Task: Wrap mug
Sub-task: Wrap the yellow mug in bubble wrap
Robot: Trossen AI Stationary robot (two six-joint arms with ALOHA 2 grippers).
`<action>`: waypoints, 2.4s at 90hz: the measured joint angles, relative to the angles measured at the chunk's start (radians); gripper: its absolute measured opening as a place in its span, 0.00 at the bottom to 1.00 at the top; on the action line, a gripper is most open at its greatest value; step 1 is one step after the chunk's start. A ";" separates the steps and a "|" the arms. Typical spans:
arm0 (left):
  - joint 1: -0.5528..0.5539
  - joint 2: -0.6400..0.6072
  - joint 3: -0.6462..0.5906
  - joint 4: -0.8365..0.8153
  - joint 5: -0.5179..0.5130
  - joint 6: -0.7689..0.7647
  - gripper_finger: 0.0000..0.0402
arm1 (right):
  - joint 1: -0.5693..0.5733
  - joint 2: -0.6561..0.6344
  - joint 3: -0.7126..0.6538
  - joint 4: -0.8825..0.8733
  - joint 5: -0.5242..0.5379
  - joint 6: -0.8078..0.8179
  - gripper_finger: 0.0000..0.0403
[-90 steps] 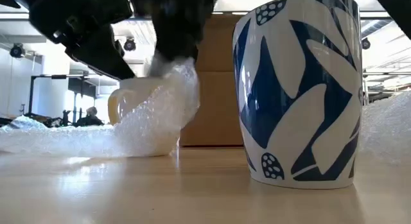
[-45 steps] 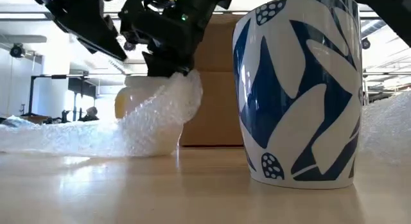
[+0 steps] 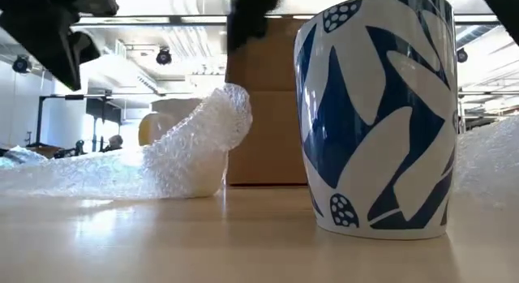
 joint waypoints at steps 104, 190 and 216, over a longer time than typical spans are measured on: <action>-0.019 0.102 -0.050 0.035 -0.050 -0.034 0.01 | 0.062 -0.304 -0.955 1.034 0.122 0.203 0.01; 0.117 0.426 0.057 0.586 -0.234 0.424 0.00 | 0.062 -0.311 -0.793 1.073 0.164 0.120 0.01; 0.118 0.393 0.051 0.578 -0.216 0.428 0.00 | 0.010 -0.166 -0.760 1.178 0.165 0.075 0.01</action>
